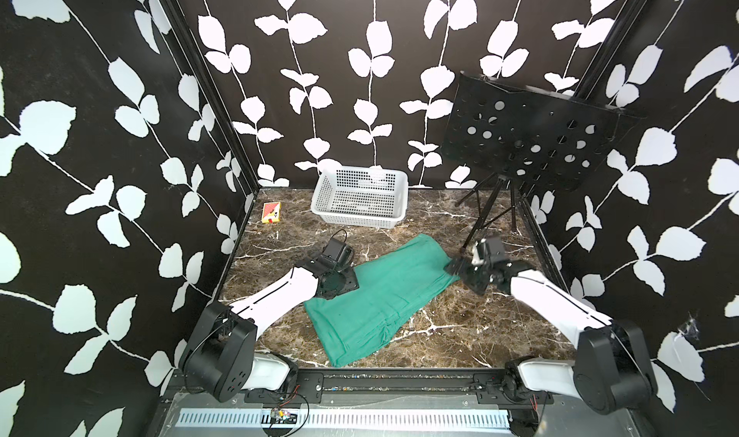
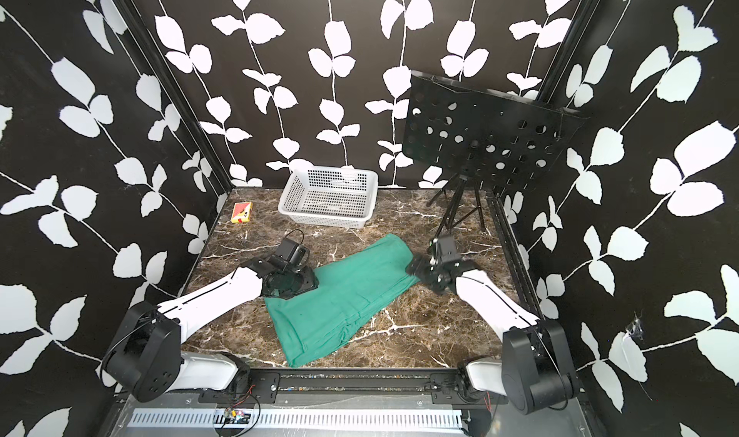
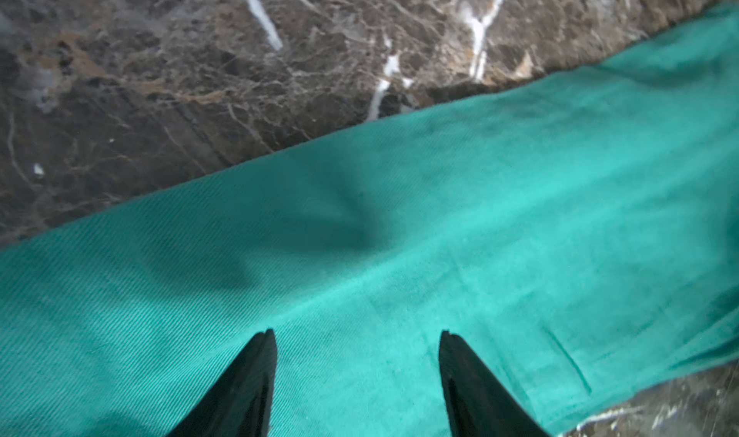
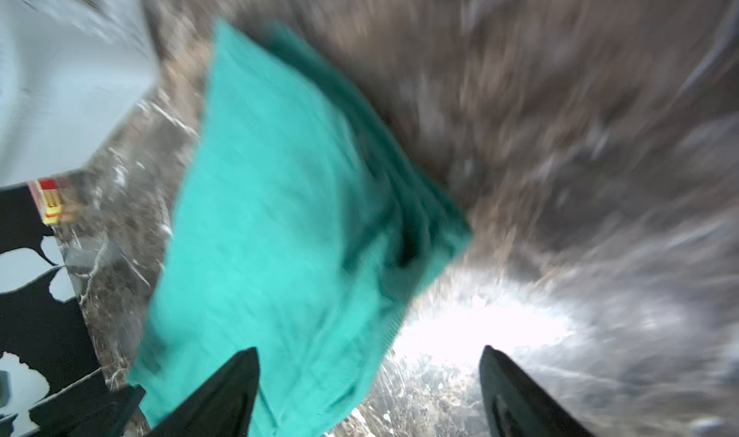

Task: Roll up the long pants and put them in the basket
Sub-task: Adjust the long pant at the center of the board.

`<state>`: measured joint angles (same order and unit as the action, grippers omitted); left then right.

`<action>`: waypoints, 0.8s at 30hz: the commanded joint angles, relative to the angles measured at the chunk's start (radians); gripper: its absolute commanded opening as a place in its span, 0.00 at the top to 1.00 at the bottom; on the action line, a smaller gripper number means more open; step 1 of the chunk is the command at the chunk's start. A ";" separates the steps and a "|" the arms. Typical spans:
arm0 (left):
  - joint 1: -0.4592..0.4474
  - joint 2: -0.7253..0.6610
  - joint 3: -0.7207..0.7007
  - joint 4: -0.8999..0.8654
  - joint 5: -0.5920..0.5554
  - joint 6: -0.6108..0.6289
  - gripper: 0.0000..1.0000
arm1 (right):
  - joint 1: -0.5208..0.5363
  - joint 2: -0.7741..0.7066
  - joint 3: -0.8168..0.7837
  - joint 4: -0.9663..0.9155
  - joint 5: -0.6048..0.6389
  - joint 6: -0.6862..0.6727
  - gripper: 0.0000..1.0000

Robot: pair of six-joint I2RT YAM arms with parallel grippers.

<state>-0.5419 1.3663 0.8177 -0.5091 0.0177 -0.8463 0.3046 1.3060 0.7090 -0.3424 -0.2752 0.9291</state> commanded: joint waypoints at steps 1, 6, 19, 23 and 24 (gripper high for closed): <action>-0.003 -0.040 -0.017 0.011 -0.072 -0.085 0.37 | 0.024 0.008 -0.095 0.255 -0.052 0.190 0.19; -0.001 -0.096 -0.032 0.000 -0.101 -0.097 0.36 | 0.024 0.109 -0.137 0.402 -0.055 0.230 0.36; -0.003 -0.167 -0.117 0.023 0.034 -0.060 0.41 | -0.018 0.413 0.191 0.260 0.010 0.056 1.00; -0.032 -0.156 -0.135 0.065 0.088 -0.060 0.50 | -0.056 0.567 0.388 0.218 -0.096 -0.009 0.96; -0.046 -0.150 -0.133 0.069 0.087 -0.060 0.51 | -0.064 0.585 0.433 0.180 -0.098 -0.026 0.86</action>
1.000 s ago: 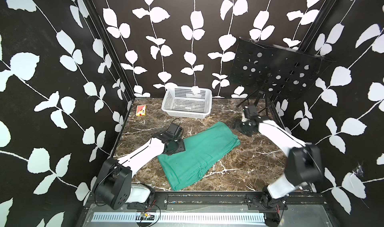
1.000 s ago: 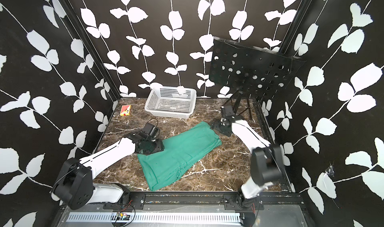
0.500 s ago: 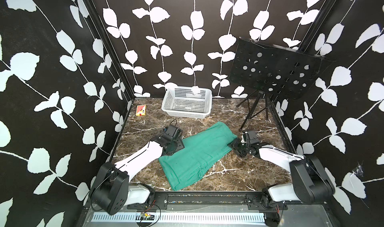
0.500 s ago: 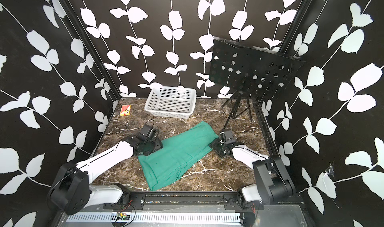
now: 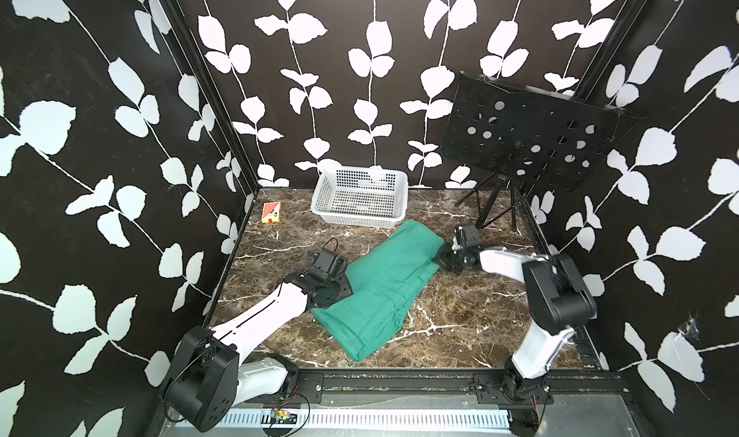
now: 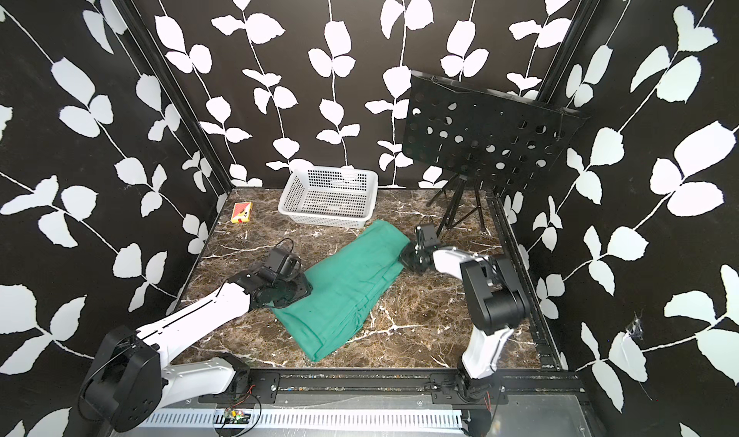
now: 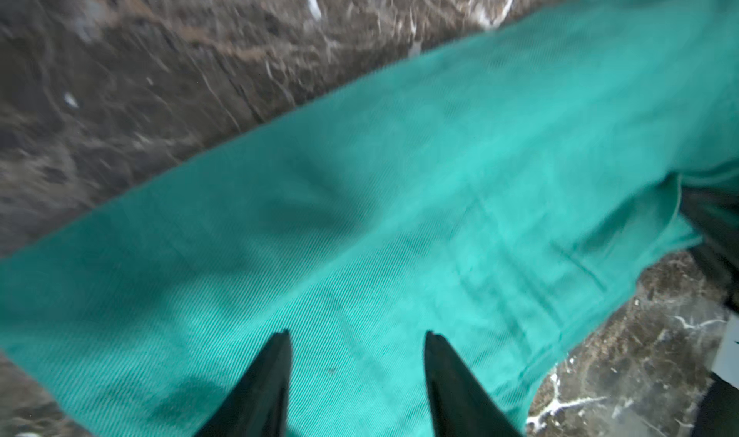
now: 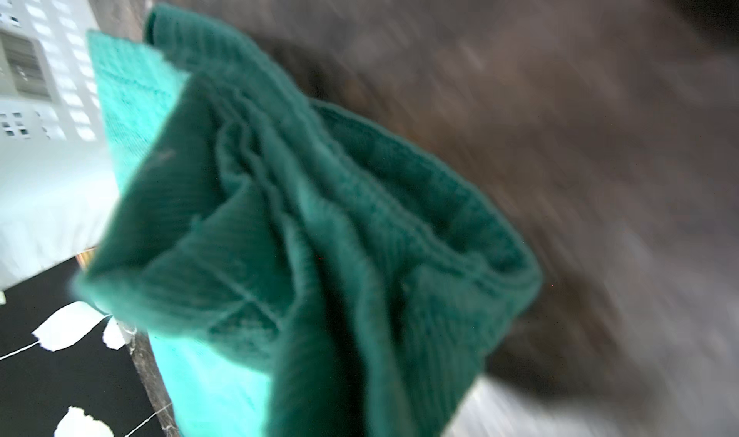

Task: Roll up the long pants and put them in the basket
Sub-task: Adjust the long pant at the center of the board.

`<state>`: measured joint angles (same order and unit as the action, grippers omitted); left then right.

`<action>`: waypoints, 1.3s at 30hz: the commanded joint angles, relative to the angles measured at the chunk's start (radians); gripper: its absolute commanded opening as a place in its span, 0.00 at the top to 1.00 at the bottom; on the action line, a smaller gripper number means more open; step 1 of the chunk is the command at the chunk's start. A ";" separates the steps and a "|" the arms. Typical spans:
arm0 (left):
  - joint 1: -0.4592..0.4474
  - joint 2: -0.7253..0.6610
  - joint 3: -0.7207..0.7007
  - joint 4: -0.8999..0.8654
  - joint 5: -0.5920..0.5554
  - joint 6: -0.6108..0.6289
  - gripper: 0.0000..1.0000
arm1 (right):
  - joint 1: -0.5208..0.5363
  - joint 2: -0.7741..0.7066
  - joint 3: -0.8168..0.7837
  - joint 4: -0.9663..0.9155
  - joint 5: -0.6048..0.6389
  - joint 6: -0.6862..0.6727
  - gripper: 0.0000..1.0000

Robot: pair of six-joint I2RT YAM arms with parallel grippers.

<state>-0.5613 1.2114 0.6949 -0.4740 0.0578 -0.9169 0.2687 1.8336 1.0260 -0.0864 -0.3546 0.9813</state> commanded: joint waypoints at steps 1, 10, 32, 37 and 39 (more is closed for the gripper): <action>-0.037 0.011 -0.007 0.034 0.047 0.009 0.51 | -0.033 0.058 0.139 -0.103 -0.007 -0.090 0.70; -0.088 0.027 -0.072 0.130 0.003 -0.126 0.52 | -0.001 -0.334 -0.166 -0.183 0.067 -0.036 0.16; -0.086 -0.204 -0.069 -0.163 -0.256 -0.233 0.40 | 0.417 -0.114 -0.179 0.071 0.011 0.228 0.67; -0.086 -0.260 -0.059 -0.227 -0.276 -0.175 0.36 | 0.372 -0.158 -0.204 -0.057 0.035 0.167 1.00; -0.086 -0.262 -0.060 -0.229 -0.261 -0.155 0.35 | 0.324 -0.191 -0.231 -0.122 0.048 0.121 1.00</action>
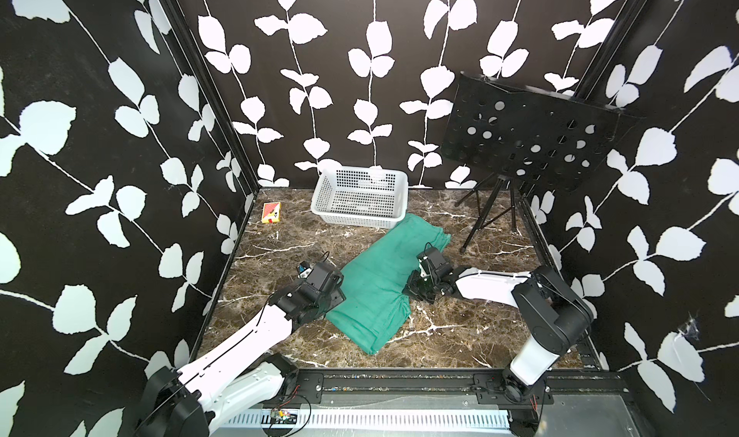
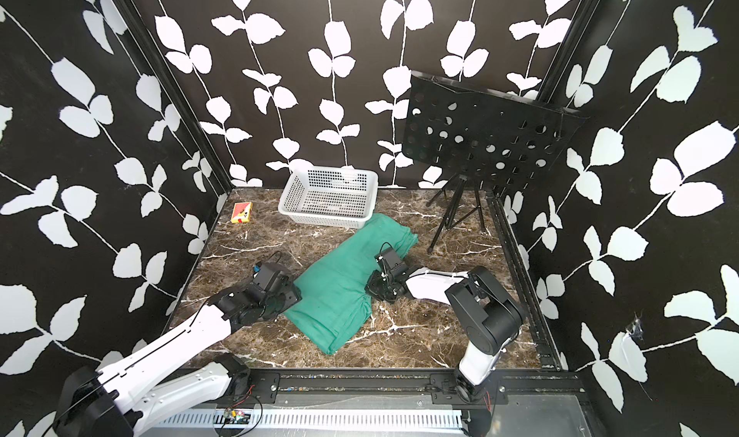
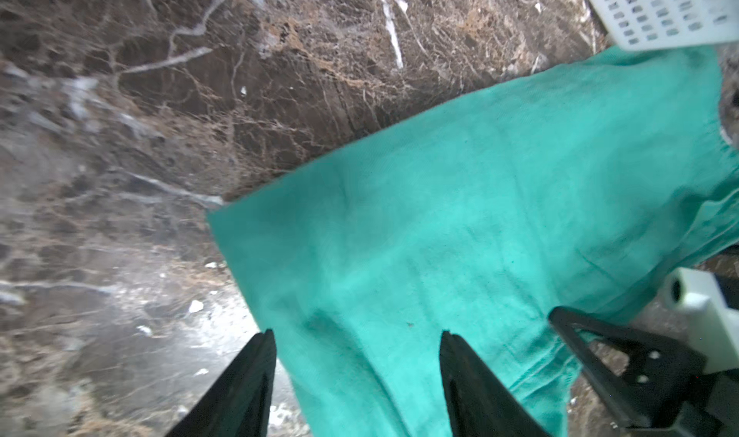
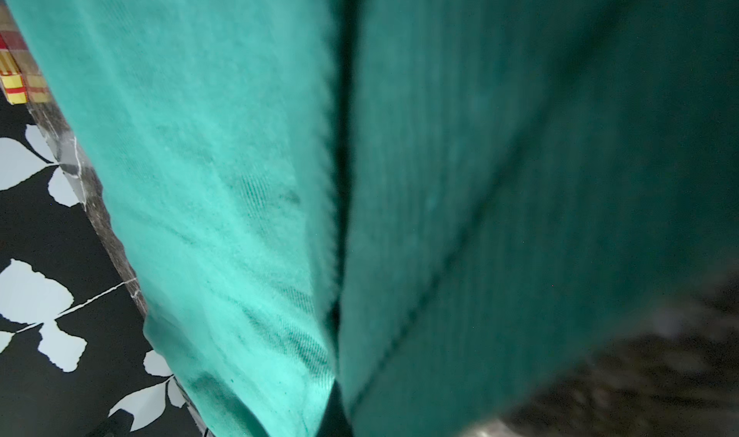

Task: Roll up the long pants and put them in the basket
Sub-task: Adjust the long pant at the center of the board, then roll the long pant at the center of the board.

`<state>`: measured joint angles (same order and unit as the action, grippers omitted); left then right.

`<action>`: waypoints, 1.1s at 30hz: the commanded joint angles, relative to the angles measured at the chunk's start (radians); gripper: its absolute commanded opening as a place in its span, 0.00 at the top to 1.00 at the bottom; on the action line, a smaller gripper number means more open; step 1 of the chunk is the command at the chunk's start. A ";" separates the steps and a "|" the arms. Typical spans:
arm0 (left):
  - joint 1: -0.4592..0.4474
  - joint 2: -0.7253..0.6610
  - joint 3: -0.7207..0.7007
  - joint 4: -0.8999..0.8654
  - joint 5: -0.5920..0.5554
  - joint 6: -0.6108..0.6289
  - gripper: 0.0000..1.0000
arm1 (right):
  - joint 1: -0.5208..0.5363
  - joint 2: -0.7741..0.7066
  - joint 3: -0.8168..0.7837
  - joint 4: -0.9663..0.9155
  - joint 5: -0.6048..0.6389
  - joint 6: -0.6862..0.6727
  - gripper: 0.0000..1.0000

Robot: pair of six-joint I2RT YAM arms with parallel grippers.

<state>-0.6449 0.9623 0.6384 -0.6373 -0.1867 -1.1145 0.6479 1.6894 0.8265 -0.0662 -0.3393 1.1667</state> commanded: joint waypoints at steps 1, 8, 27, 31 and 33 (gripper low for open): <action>-0.002 -0.010 -0.005 -0.060 -0.003 0.054 0.35 | -0.084 -0.058 -0.044 -0.172 0.034 -0.090 1.00; -0.003 0.067 -0.026 0.035 0.122 0.098 0.33 | -0.252 -0.081 0.001 -0.335 0.021 -0.319 0.67; -0.004 0.153 -0.078 0.114 0.234 0.056 0.41 | 0.610 -0.538 -0.131 -0.224 0.517 -1.146 0.40; -0.004 0.105 -0.103 0.105 0.216 0.023 0.40 | 0.762 -0.400 -0.099 -0.246 0.651 -1.231 0.41; -0.005 0.081 -0.113 0.094 0.209 0.013 0.40 | 0.801 -0.307 -0.056 -0.258 0.740 -1.243 0.41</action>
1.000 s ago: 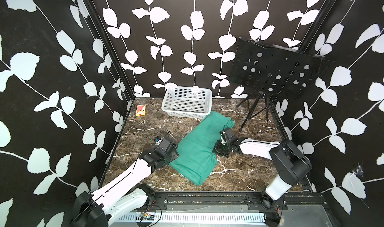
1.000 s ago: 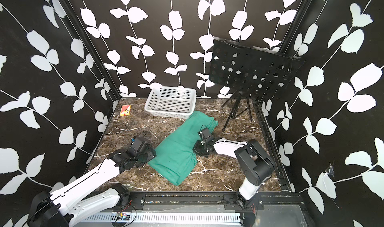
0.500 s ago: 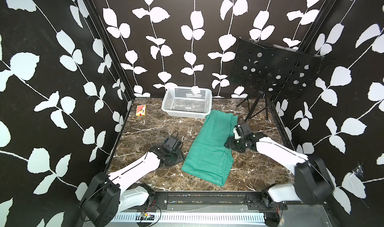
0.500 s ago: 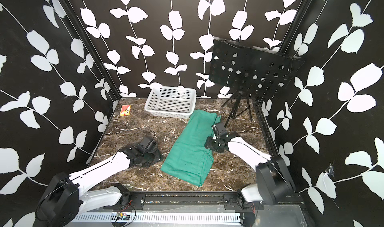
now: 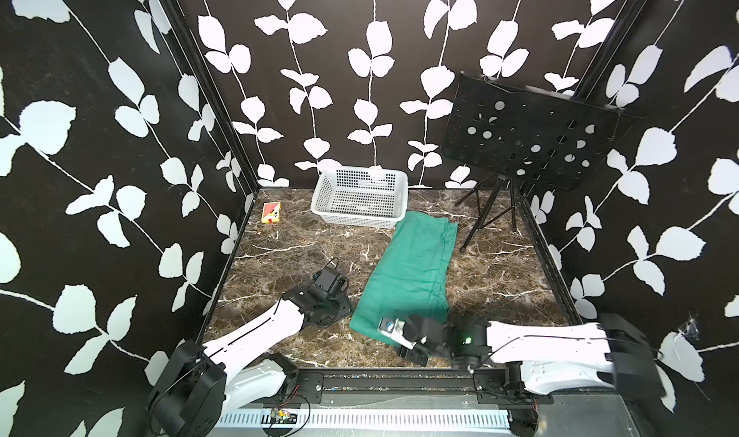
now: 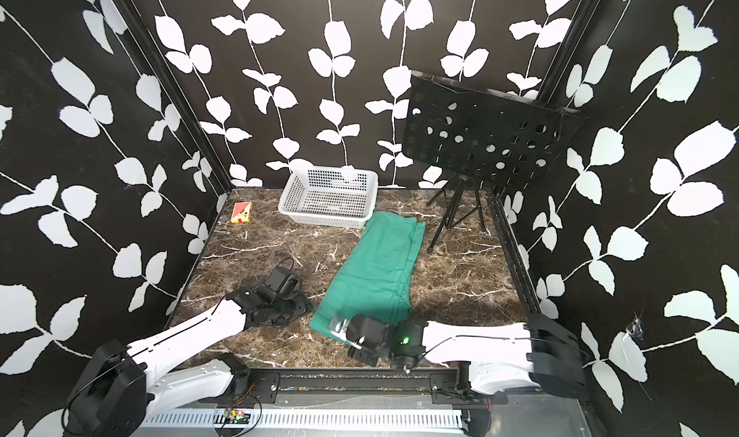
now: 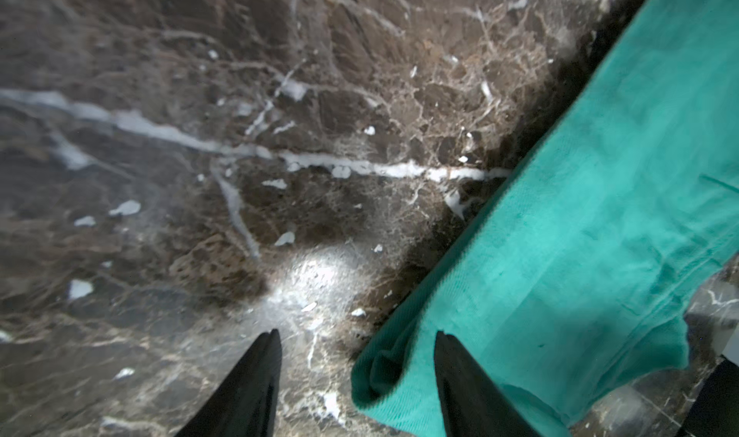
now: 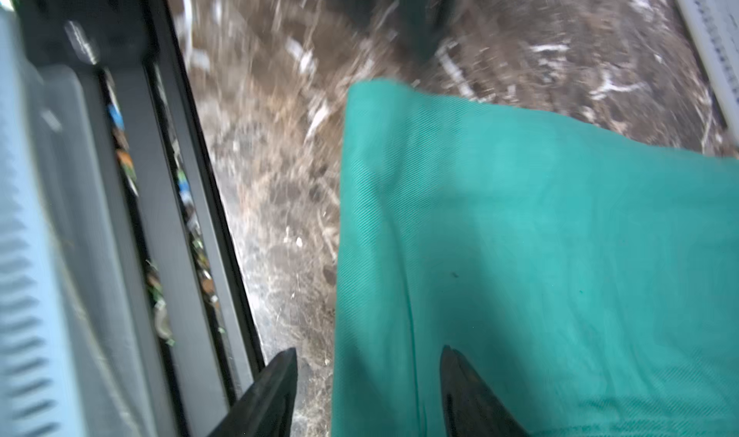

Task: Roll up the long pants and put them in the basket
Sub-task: Roll the long pant at the center of the board.

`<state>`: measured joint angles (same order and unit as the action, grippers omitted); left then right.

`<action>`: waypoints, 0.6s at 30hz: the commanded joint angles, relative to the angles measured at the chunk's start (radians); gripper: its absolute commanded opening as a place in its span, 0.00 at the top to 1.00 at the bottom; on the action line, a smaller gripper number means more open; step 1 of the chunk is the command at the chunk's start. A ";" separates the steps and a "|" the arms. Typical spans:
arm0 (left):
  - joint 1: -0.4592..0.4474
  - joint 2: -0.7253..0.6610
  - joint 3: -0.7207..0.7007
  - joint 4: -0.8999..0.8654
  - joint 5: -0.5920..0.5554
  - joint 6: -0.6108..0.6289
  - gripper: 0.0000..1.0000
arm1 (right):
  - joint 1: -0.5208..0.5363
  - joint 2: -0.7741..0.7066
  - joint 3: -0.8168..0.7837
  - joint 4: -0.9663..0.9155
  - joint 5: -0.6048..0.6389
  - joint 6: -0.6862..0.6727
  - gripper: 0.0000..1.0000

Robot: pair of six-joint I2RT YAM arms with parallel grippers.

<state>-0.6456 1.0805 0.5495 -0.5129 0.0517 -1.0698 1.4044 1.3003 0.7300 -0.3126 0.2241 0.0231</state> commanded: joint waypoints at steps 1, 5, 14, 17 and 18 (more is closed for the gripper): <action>-0.003 -0.048 -0.029 -0.038 -0.032 -0.036 0.40 | 0.056 0.112 0.053 -0.005 0.197 -0.104 0.41; -0.003 -0.103 -0.044 -0.073 -0.041 -0.047 0.40 | 0.081 0.226 0.078 0.051 0.241 -0.096 0.43; -0.005 -0.234 -0.107 -0.095 -0.001 -0.134 0.39 | 0.085 0.324 0.075 0.115 0.274 -0.065 0.92; -0.009 -0.259 -0.125 -0.068 0.045 -0.175 0.35 | 0.070 0.319 0.085 0.131 0.205 0.013 1.00; -0.012 -0.267 -0.135 -0.046 0.063 -0.196 0.33 | 0.058 0.312 0.089 0.141 0.161 0.044 1.00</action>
<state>-0.6483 0.8368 0.4389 -0.5755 0.0669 -1.2015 1.4776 1.6226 0.7723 -0.2203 0.4599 -0.0162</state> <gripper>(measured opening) 0.659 0.063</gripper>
